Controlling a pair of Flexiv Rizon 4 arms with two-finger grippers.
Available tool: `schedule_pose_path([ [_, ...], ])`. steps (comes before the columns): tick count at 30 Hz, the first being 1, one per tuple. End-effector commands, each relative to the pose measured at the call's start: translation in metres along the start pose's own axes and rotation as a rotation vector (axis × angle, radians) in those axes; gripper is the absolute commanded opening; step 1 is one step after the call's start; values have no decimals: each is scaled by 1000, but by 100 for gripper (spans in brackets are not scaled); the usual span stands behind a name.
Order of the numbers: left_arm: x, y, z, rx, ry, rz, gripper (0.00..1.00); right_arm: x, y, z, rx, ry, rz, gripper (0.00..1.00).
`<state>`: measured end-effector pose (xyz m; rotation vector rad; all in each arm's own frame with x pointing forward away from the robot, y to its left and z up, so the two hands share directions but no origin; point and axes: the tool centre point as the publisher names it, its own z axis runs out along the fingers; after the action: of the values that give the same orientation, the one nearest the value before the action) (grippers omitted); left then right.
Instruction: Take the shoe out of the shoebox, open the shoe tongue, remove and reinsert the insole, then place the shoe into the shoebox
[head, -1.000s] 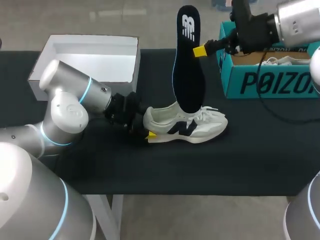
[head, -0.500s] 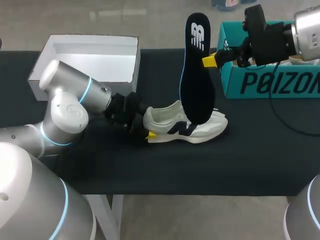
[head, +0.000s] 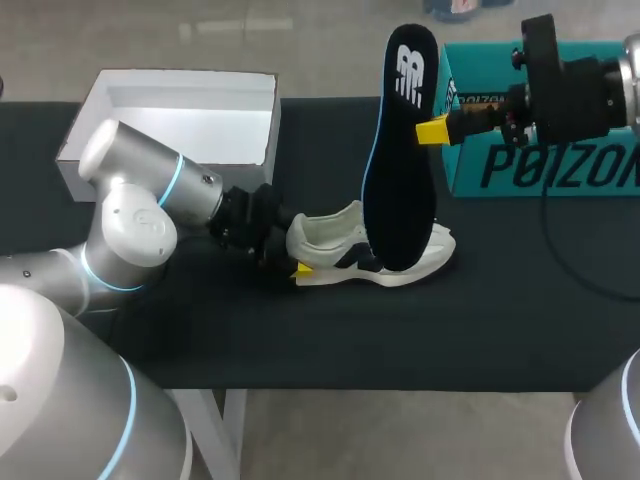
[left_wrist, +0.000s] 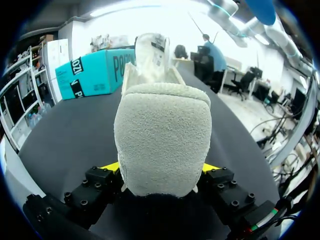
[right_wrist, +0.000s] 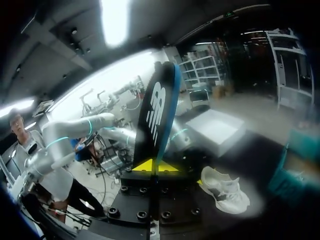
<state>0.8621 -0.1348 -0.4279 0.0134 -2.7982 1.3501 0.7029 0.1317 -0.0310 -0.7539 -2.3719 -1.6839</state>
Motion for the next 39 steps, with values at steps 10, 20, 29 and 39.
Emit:
schedule_pose_path([
  [10,1,2,2,-1,-2,0,0,20,-17,14,47,-2,42,0],
  [20,1,2,2,-1,-2,0,0,20,-17,14,49,-5,48,0],
  [29,1,2,2,-1,-2,0,0,20,-17,14,49,-5,48,0],
  [39,1,2,2,-1,-2,0,14,20,-17,14,49,-5,48,0],
])
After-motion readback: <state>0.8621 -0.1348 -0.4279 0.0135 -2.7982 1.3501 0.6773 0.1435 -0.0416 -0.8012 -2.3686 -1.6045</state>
